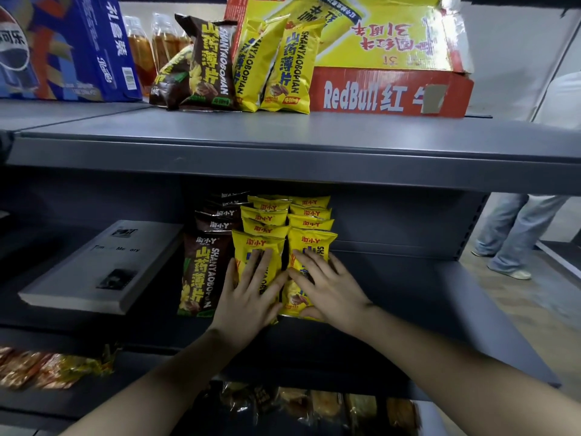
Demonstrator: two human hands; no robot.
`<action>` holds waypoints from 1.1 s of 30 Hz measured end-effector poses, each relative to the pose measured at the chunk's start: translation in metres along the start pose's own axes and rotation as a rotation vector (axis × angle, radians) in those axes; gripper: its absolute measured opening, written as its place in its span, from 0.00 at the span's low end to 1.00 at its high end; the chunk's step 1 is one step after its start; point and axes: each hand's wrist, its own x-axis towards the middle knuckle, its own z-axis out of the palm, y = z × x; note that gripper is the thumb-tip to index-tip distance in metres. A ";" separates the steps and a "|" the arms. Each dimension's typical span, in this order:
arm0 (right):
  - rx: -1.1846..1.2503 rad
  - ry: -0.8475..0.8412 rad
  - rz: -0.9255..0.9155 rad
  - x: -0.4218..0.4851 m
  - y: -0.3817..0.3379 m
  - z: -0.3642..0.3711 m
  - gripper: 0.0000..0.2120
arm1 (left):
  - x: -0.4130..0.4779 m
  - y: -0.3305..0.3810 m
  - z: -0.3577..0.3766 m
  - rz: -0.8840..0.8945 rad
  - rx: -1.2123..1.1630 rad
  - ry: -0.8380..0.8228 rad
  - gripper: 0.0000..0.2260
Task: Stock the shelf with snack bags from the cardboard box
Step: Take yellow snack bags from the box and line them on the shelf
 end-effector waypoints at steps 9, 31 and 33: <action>0.082 0.269 -0.010 -0.042 -0.002 -0.017 0.10 | 0.004 0.039 -0.055 0.219 -0.296 0.014 0.16; 0.278 -0.170 0.083 -0.307 0.032 0.012 0.13 | -0.075 0.272 -0.094 0.055 -0.567 -0.255 0.12; 0.325 -0.292 0.181 -0.330 0.035 0.025 0.14 | -0.085 0.293 -0.091 -0.005 -0.604 -0.402 0.12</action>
